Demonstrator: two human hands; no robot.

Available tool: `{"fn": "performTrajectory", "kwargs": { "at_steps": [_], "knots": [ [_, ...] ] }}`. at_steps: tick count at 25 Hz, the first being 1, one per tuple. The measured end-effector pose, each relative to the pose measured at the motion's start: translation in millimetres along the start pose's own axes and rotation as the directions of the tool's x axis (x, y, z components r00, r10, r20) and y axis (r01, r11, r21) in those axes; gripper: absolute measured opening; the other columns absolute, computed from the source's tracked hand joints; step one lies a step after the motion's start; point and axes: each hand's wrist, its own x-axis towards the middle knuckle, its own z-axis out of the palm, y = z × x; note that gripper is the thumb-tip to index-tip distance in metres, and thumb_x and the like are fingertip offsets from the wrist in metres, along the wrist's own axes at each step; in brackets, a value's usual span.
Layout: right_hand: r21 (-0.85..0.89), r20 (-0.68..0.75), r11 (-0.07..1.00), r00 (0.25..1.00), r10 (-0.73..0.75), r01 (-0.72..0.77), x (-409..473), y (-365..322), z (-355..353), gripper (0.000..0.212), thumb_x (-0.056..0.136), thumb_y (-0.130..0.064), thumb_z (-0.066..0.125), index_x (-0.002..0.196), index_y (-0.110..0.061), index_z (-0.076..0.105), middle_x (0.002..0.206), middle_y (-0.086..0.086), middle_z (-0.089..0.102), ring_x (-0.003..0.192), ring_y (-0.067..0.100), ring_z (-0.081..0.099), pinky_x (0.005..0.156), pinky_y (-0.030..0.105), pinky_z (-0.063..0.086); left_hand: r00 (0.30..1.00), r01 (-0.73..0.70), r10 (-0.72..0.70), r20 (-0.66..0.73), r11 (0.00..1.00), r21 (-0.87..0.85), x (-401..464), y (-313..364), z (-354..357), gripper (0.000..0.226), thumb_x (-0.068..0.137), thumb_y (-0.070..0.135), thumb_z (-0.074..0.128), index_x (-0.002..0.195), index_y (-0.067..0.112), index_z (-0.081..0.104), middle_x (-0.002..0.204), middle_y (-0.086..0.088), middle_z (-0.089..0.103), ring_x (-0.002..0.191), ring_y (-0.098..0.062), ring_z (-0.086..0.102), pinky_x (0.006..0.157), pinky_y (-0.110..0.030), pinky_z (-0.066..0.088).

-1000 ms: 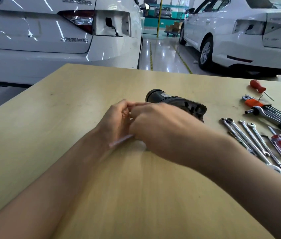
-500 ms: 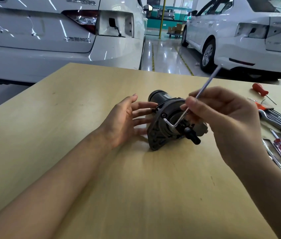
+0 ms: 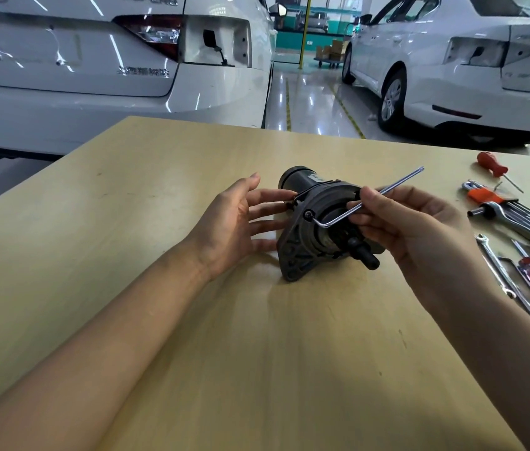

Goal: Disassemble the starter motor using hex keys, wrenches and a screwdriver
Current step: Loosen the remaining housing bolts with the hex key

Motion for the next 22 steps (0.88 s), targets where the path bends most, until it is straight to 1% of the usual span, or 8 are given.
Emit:
{"fn": "performTrajectory", "kwargs": {
  "at_steps": [7, 10, 15, 22],
  "knots": [
    [-0.021, 0.002, 0.999, 0.999, -0.043, 0.043, 0.3, -0.3, 1.6, 0.021, 0.062, -0.021, 0.074, 0.074, -0.012, 0.06, 0.074, 0.009, 0.074, 0.065, 0.014, 0.07, 0.06, 0.018, 0.054, 1.0, 0.0, 0.0, 0.009, 1.0, -0.007, 0.6, 0.2, -1.5, 0.05, 0.097, 0.045, 0.035, 0.094, 0.013, 0.074, 0.107, -0.008, 0.068, 0.083, -0.019, 0.066, 0.061, -0.028, 0.054],
    [-0.012, 0.0, 1.0, 1.0, -0.015, 0.015, 1.7, 0.3, 0.6, 0.022, 0.063, -0.022, 0.074, 0.075, -0.011, 0.059, 0.078, 0.01, 0.075, 0.066, 0.013, 0.071, 0.059, 0.017, 0.053, 1.0, -0.002, 0.002, 0.013, 1.0, -0.002, 0.9, -0.7, -1.3, 0.05, 0.097, 0.045, 0.035, 0.093, 0.014, 0.075, 0.107, -0.008, 0.068, 0.084, -0.019, 0.066, 0.062, -0.029, 0.054],
    [0.024, 0.02, 0.999, 0.999, 0.038, -0.039, 4.4, 0.7, -1.3, 0.017, 0.063, -0.021, 0.073, 0.07, -0.012, 0.06, 0.079, 0.01, 0.075, 0.066, 0.013, 0.071, 0.057, 0.016, 0.053, 1.0, -0.005, 0.005, 0.018, 1.0, 0.007, 0.4, -0.6, -1.8, 0.05, 0.097, 0.046, 0.036, 0.09, 0.016, 0.076, 0.108, -0.008, 0.068, 0.085, -0.019, 0.066, 0.064, -0.031, 0.054],
    [-0.027, 0.01, 1.0, 1.0, -0.014, 0.015, 3.2, 0.5, -2.2, 0.023, 0.061, -0.022, 0.075, 0.075, -0.01, 0.061, 0.077, 0.011, 0.074, 0.067, 0.016, 0.071, 0.062, 0.021, 0.056, 1.0, 0.003, -0.003, 0.014, 1.0, -0.008, 0.8, -0.7, -1.8, 0.05, 0.097, 0.045, 0.037, 0.091, 0.014, 0.076, 0.108, -0.008, 0.067, 0.082, -0.019, 0.066, 0.064, -0.031, 0.054]
  ]
}}
